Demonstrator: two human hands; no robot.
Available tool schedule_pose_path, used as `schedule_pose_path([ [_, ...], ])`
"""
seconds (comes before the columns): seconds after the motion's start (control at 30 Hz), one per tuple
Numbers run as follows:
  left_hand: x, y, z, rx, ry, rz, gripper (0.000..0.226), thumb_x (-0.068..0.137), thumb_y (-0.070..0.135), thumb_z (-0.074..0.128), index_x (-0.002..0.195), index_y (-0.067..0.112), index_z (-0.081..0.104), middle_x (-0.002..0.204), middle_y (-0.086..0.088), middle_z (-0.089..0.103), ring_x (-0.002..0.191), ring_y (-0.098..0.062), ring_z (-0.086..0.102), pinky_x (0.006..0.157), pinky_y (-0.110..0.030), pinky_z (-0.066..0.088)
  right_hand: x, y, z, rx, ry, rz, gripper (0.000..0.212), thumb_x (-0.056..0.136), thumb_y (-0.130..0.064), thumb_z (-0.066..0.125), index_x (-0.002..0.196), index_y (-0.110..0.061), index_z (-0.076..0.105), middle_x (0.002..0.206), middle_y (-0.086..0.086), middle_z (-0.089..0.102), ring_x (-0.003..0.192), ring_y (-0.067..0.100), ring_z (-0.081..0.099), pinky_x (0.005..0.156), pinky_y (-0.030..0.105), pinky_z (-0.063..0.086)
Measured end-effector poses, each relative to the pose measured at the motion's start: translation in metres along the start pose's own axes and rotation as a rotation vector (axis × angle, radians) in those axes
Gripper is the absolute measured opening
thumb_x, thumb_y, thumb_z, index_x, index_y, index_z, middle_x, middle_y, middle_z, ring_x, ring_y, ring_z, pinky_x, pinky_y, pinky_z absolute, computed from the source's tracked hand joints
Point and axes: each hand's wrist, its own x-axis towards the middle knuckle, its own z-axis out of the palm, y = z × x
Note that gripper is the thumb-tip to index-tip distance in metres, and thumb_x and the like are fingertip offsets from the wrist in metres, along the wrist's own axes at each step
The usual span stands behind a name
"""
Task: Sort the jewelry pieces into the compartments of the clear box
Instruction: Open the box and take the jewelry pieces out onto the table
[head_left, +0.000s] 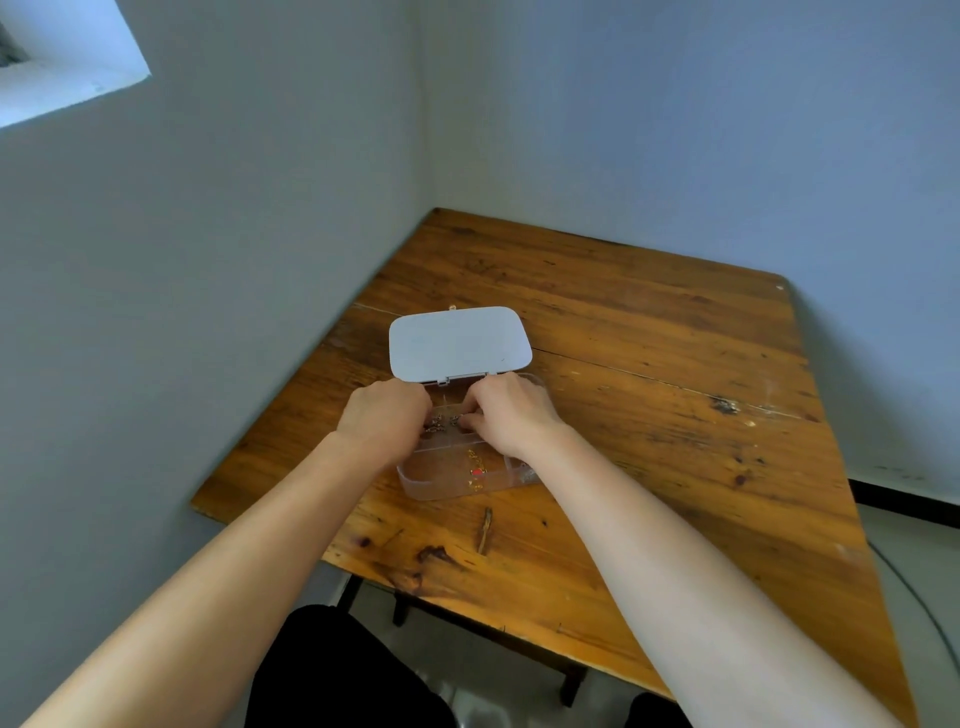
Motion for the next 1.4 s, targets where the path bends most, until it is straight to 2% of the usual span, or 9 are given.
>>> schedule_pose_path([
  [0.13, -0.001, -0.001, 0.006, -0.031, 0.04, 0.0, 0.017, 0.092, 0.019, 0.059, 0.103, 0.026, 0.071, 0.094, -0.001, 0.07, 0.084, -0.023, 0.066, 0.065, -0.034, 0.049, -0.01, 0.008, 0.0, 0.105, 0.089, -0.025, 0.019, 0.098, -0.03, 0.061, 0.11, -0.02, 0.072, 0.108, 0.001, 0.071, 0.095, 0.022, 0.066, 0.077, 0.037, 0.053],
  [0.33, -0.004, -0.002, 0.003, -0.114, 0.093, 0.018, 0.026, 0.091, 0.043, 0.061, 0.112, 0.029, 0.065, 0.099, -0.001, 0.071, 0.089, -0.024, 0.066, 0.068, -0.034, 0.046, -0.018, 0.023, -0.014, 0.302, 0.243, 0.019, 0.014, 0.099, -0.033, 0.057, 0.101, -0.025, 0.067, 0.099, -0.009, 0.062, 0.087, 0.013, 0.06, 0.063, 0.026, 0.045],
  [0.53, -0.004, 0.005, -0.003, -0.075, 0.048, 0.011, 0.026, 0.096, 0.044, 0.053, 0.12, 0.045, 0.064, 0.1, 0.002, 0.071, 0.091, -0.022, 0.066, 0.063, -0.031, 0.041, -0.03, 0.033, -0.024, 0.485, 0.344, 0.064, 0.016, 0.099, -0.034, 0.056, 0.105, -0.022, 0.066, 0.102, -0.01, 0.06, 0.089, 0.009, 0.058, 0.065, 0.021, 0.044],
  [0.77, -0.007, 0.006, -0.001, -0.078, 0.108, -0.032, 0.022, 0.097, 0.035, 0.054, 0.112, 0.042, 0.069, 0.101, 0.006, 0.072, 0.089, -0.019, 0.067, 0.063, -0.029, 0.044, -0.048, 0.033, -0.037, 0.924, 0.358, 0.158, 0.017, 0.103, -0.027, 0.049, 0.113, -0.016, 0.057, 0.105, -0.004, 0.067, 0.092, 0.011, 0.068, 0.07, 0.029, 0.059],
  [0.87, -0.011, 0.003, -0.002, -0.115, 0.126, -0.024, 0.02, 0.098, 0.031, 0.053, 0.108, 0.036, 0.07, 0.098, 0.005, 0.071, 0.086, -0.017, 0.065, 0.064, -0.03, 0.047, -0.055, 0.033, -0.047, 1.071, 0.381, 0.202, 0.015, 0.105, -0.027, 0.046, 0.113, -0.018, 0.055, 0.106, -0.005, 0.071, 0.093, 0.006, 0.069, 0.074, 0.026, 0.057],
  [1.0, -0.018, -0.014, -0.008, -0.358, 0.296, -0.016, 0.016, 0.096, 0.03, 0.057, 0.103, 0.028, 0.071, 0.1, 0.004, 0.07, 0.082, -0.016, 0.063, 0.061, -0.031, 0.048, -0.063, 0.035, -0.064, 1.236, 0.399, 0.236, 0.018, 0.105, -0.029, 0.046, 0.116, -0.016, 0.054, 0.105, -0.001, 0.074, 0.094, 0.008, 0.071, 0.084, 0.031, 0.06],
  [1.1, -0.019, -0.02, -0.028, -0.709, 0.391, 0.0, 0.009, 0.095, 0.024, 0.059, 0.098, 0.02, 0.067, 0.097, -0.001, 0.064, 0.081, -0.018, 0.059, 0.069, -0.033, 0.048, -0.073, 0.038, -0.08, 1.316, 0.442, 0.237, 0.02, 0.105, -0.031, 0.047, 0.117, -0.017, 0.054, 0.104, 0.001, 0.075, 0.094, 0.011, 0.073, 0.087, 0.031, 0.059],
  [1.27, -0.027, 0.004, -0.078, -1.506, 0.301, -0.009, 0.012, 0.101, 0.023, 0.051, 0.097, 0.015, 0.059, 0.094, -0.001, 0.075, 0.092, -0.02, 0.072, 0.083, -0.037, 0.056, -0.093, 0.045, -0.111, 1.624, 0.527, 0.28, 0.015, 0.103, -0.026, 0.053, 0.112, -0.016, 0.059, 0.087, 0.0, 0.072, 0.084, 0.015, 0.073, 0.088, 0.035, 0.057],
  [1.4, -0.036, 0.038, -0.115, -1.853, 0.265, 0.054, 0.015, 0.101, 0.022, 0.052, 0.103, 0.009, 0.058, 0.092, -0.009, 0.075, 0.091, -0.026, 0.072, 0.085, -0.043, 0.058, -0.113, 0.056, -0.137, 1.718, 0.61, 0.3, 0.019, 0.102, -0.023, 0.055, 0.115, -0.011, 0.062, 0.085, 0.001, 0.066, 0.079, 0.013, 0.07, 0.088, 0.034, 0.058],
])
